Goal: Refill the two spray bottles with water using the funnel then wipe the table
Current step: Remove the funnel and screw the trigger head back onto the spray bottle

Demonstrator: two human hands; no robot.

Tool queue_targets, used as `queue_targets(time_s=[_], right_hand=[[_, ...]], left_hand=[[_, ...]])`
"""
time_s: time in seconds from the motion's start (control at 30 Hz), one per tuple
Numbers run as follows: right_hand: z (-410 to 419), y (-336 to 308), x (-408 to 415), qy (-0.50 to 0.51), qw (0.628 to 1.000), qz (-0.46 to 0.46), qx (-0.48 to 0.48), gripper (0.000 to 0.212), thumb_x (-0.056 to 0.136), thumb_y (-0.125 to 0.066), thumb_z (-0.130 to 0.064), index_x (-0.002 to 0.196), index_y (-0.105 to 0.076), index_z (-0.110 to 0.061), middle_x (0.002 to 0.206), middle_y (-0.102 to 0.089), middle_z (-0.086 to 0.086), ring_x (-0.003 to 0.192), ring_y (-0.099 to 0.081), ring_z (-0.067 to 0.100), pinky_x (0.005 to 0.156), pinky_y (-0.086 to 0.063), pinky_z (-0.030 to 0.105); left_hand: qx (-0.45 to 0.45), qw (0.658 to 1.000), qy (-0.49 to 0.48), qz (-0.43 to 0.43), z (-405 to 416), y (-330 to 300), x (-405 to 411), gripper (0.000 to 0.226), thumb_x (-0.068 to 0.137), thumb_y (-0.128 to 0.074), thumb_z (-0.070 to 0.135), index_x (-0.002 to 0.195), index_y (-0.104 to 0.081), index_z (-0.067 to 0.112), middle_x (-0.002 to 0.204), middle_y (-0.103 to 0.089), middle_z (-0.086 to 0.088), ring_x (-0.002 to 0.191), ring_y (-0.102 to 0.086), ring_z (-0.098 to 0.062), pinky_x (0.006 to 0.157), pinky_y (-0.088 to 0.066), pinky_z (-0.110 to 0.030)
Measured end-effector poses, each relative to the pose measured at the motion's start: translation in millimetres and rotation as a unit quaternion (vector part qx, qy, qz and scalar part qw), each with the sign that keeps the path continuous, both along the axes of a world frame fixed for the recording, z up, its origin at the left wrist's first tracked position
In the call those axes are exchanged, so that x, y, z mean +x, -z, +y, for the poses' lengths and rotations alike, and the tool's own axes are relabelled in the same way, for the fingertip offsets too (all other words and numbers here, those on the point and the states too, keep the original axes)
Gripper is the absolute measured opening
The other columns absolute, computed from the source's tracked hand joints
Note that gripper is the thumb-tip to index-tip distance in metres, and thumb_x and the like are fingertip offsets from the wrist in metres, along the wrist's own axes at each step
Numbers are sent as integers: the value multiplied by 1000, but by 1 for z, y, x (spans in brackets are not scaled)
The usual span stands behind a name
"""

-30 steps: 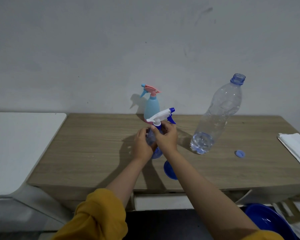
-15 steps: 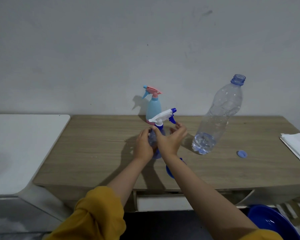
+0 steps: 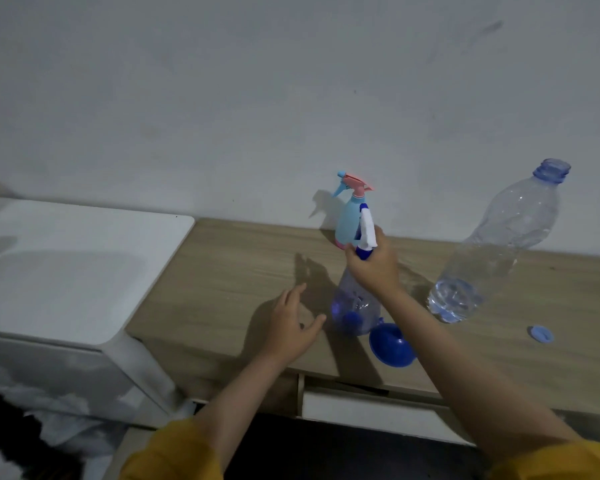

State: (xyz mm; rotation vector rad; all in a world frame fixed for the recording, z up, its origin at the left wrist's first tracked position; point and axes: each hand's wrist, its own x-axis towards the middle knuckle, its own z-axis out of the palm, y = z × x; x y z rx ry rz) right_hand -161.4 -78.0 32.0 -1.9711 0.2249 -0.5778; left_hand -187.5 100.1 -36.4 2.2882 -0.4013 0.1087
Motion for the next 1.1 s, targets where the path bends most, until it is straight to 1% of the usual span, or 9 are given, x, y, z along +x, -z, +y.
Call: queue_targets(time_s=[0.1, 0.2, 0.43, 0.57, 0.63, 0.83, 0.93, 1.0, 1.1], right_hand=[[-2, -9, -3, -45, 993, 104, 45, 28, 79, -69, -12, 98, -51, -21, 95, -64, 12, 82, -67, 30, 70, -59, 44], [4, -5, -15, -89, 973, 194, 90, 22, 81, -73, -24, 86, -55, -13, 78, -64, 12, 60, -63, 23, 59, -51, 37], [20, 41, -48, -98, 922, 374, -21, 52, 75, -66, -45, 118, -52, -19, 92, -68, 13, 71, -68, 24, 55, -58, 34], [34, 45, -54, -91, 925, 368, -38, 28, 83, -65, -37, 99, -60, -14, 85, -68, 14, 68, -62, 22, 56, -52, 32], [46, 41, -56, -110, 922, 369, -26, 35, 83, -68, -35, 96, -64, -2, 81, -66, 13, 66, -60, 20, 58, -50, 31], [89, 46, -56, -236, 909, 335, -77, 57, 83, -65, -27, 136, -48, -17, 102, -67, 14, 82, -62, 23, 84, -51, 36], [92, 43, -60, -217, 915, 335, -61, 46, 84, -65, -29, 128, -54, -23, 87, -65, 12, 79, -60, 23, 77, -49, 34], [83, 39, -60, -190, 914, 355, -39, 23, 85, -66, -33, 104, -60, -21, 87, -67, 12, 81, -63, 26, 73, -50, 35], [65, 36, -59, -152, 914, 376, -7, 29, 86, -67, -33, 102, -59, -11, 96, -71, 19, 62, -64, 22, 57, -51, 31]], left_hand=[[50, 997, -50, -12, 29, 12, 3, 67, 75, -71, 42, 128, -50, 9, 126, -53, -9, 119, -49, -26, 97, -35, -26], [119, 987, -104, -5, 55, 18, 2, 79, 74, -62, 58, 136, -42, 14, 139, -43, -7, 129, -39, -27, 104, -32, -37], [162, 971, -174, 28, 95, 38, 1, 108, 58, -35, 81, 140, -35, 11, 147, -34, -15, 134, -31, -34, 108, -27, -52], [170, 969, -174, 50, 106, 42, 0, 105, 63, -43, 80, 141, -30, 11, 149, -30, -15, 137, -26, -33, 110, -24, -52], [178, 967, -171, 57, 109, 43, -1, 99, 69, -52, 74, 143, -27, 12, 151, -26, -13, 138, -23, -32, 112, -22, -50], [186, 965, -177, 48, 113, 44, -4, 97, 69, -59, 70, 141, -30, 12, 149, -30, -14, 137, -27, -32, 111, -24, -51], [185, 966, -177, 46, 116, 45, -4, 99, 67, -54, 73, 141, -30, 12, 149, -30, -13, 137, -27, -32, 111, -24, -51], [186, 967, -169, 46, 118, 46, -3, 100, 67, -53, 74, 141, -29, 12, 149, -29, -13, 138, -25, -32, 111, -23, -51], [186, 968, -161, 45, 116, 48, -3, 102, 66, -47, 77, 141, -30, 11, 149, -30, -14, 137, -27, -33, 111, -25, -51]])
